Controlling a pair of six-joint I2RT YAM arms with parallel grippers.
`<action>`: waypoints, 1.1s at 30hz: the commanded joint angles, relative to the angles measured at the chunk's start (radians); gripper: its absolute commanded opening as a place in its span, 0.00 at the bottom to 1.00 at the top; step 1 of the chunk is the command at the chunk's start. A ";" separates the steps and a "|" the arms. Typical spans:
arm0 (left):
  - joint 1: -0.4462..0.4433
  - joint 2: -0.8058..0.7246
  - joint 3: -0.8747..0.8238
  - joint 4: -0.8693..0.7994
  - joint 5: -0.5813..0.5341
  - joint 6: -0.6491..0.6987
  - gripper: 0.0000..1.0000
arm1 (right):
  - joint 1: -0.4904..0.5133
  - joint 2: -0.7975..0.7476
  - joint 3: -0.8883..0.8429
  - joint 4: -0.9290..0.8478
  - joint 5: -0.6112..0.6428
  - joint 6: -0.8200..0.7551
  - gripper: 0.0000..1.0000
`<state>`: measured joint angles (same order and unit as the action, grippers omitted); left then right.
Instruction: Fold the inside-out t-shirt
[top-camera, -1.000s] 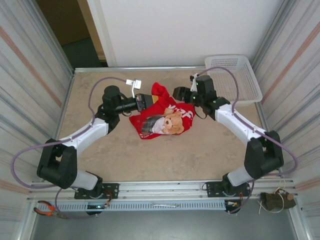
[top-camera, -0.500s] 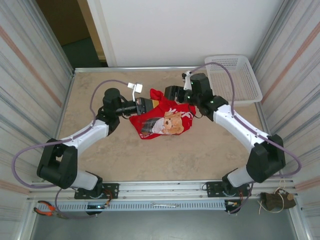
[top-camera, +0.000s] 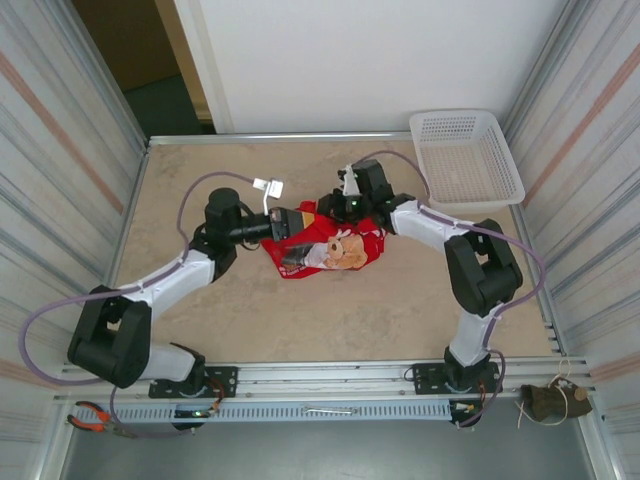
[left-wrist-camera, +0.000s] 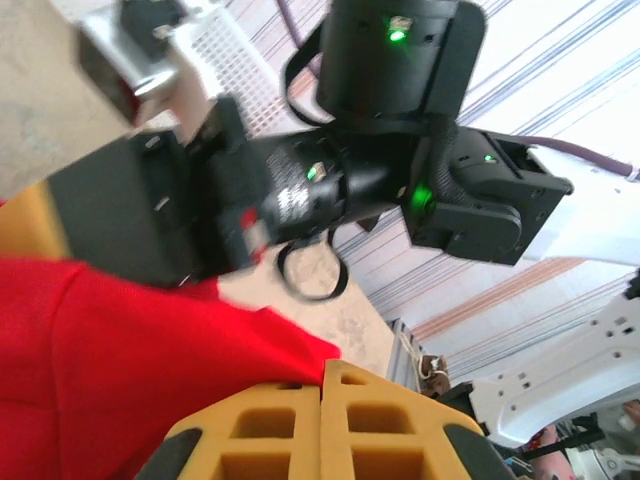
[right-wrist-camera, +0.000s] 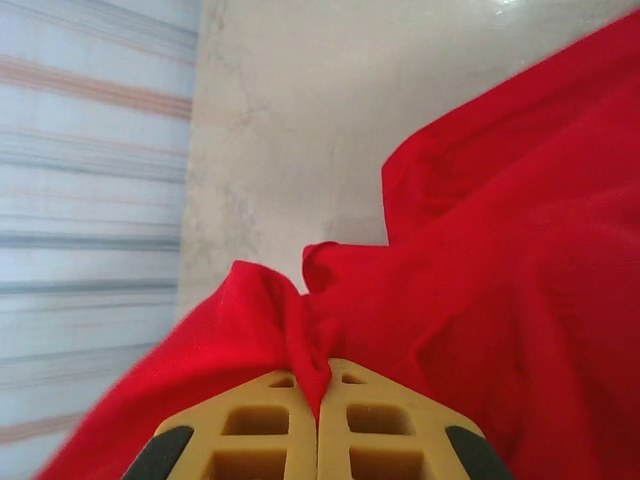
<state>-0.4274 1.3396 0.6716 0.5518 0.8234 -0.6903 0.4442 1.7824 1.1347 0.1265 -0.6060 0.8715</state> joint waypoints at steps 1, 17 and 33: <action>0.002 -0.035 -0.069 0.016 -0.063 0.039 0.00 | -0.090 -0.150 -0.019 0.181 -0.083 0.122 0.00; 0.039 -0.095 -0.096 -0.106 -0.249 0.098 0.36 | -0.084 -0.397 -0.129 0.246 -0.081 0.131 0.00; -0.241 -0.012 0.301 -0.428 -0.525 0.456 0.64 | 0.015 -0.386 -0.101 0.059 -0.011 -0.005 0.00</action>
<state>-0.6563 1.2743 0.9459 0.1745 0.3534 -0.3099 0.4530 1.4059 1.0035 0.2073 -0.6422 0.9039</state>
